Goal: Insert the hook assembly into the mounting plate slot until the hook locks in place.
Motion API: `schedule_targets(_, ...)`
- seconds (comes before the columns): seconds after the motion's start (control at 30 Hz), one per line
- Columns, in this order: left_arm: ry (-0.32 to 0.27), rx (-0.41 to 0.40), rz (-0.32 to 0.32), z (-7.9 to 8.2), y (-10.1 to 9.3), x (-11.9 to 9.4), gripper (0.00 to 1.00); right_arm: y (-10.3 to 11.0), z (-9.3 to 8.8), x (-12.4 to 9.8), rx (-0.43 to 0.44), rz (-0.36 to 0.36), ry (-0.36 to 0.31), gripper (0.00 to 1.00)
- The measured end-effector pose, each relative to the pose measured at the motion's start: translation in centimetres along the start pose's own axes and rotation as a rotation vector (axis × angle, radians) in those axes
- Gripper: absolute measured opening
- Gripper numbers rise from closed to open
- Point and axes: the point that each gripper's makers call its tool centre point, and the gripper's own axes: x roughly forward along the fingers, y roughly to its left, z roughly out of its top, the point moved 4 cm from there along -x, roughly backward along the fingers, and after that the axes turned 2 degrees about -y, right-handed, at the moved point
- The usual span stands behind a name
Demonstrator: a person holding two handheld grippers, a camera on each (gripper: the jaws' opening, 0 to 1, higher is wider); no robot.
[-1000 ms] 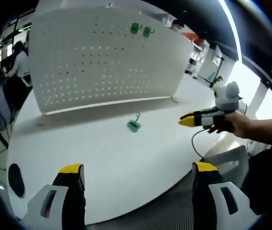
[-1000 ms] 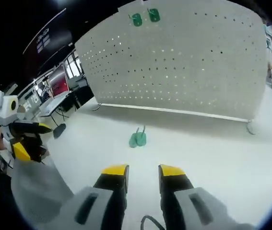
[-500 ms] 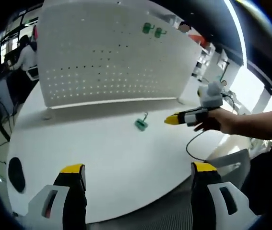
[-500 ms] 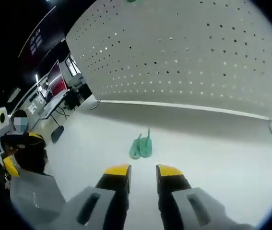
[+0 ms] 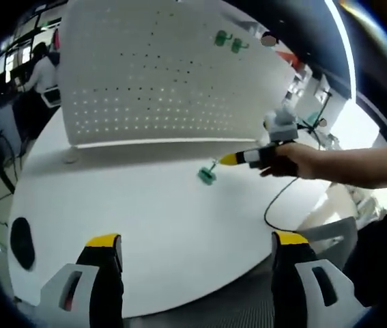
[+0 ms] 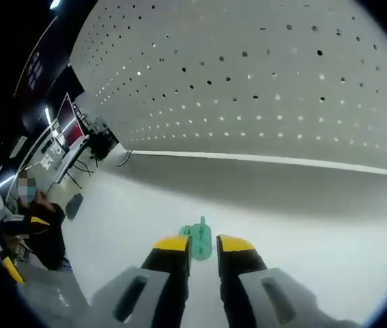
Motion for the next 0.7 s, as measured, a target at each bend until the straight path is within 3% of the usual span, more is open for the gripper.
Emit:
schedule_targets(0.4,0.006,-0.021,0.008,-0.3,0.6,0.1,0.91,-0.3,0.3,1.6,0.018,0.020,0.038,0.07)
schedule_targets(0.5,0.011,-0.016,0.006,-0.3,0.6,0.2,0.91,-0.2,0.0,1.8,0.083,0.040,0.049,0.04)
schedule_targets(0.7,0.007,-0.014,0.002,0.1,0.5,0.4,0.91,-0.2,0.2,1.4,0.056,0.026,0.024,0.01)
